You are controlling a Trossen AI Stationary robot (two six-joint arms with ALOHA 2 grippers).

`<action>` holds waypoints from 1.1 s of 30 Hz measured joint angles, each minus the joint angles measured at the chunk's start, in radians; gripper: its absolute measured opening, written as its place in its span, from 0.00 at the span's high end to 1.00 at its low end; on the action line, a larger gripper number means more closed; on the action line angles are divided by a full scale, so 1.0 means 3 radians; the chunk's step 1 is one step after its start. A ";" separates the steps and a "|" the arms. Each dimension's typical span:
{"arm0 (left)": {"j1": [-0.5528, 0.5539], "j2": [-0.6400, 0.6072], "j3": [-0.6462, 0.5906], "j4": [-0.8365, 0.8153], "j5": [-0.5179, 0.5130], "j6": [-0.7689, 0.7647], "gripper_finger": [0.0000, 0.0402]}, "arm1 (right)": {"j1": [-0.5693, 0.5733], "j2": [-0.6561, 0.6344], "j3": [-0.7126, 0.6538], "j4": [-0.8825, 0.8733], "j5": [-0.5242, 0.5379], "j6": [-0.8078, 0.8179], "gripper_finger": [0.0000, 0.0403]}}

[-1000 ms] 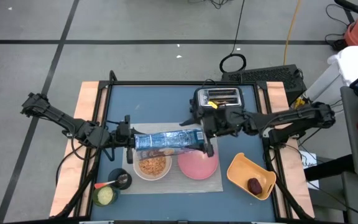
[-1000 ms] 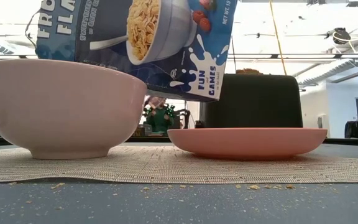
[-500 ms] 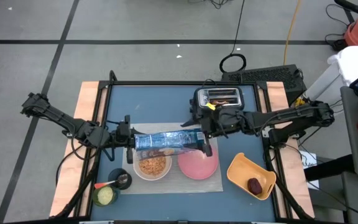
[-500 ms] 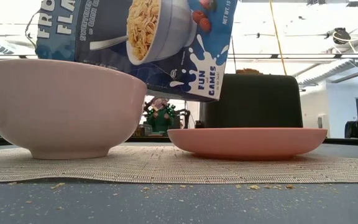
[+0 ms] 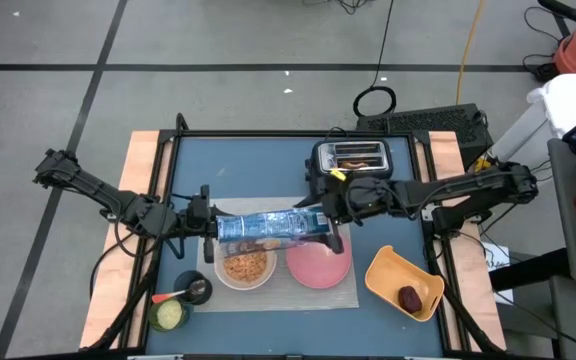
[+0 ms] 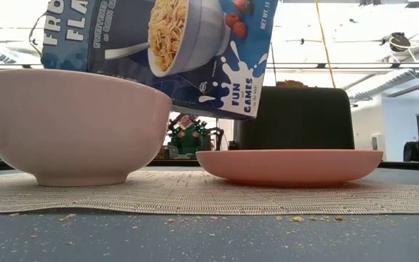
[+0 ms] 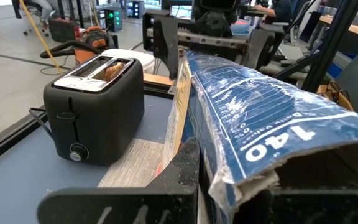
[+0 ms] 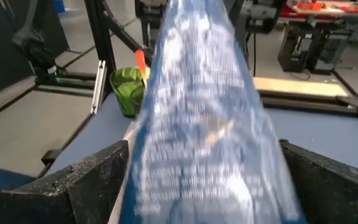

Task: Arrange a breakfast setting
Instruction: Pour the cereal into the white bowl

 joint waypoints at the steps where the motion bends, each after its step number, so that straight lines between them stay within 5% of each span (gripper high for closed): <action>1: 0.0000 0.0000 0.0000 0.0000 -0.0001 -0.0001 0.99 | 0.0000 0.0000 -0.0026 -0.0002 0.0000 0.0000 0.04; 16: 0.0000 0.0000 0.0000 0.0000 -0.0001 0.0009 0.99 | -0.0003 0.0000 -0.0147 0.0121 0.0013 0.0074 0.05; 33: 0.0000 0.0000 0.0000 0.0003 0.0001 0.0019 0.99 | -0.0005 0.0002 -0.0147 0.0123 0.0023 0.0050 0.42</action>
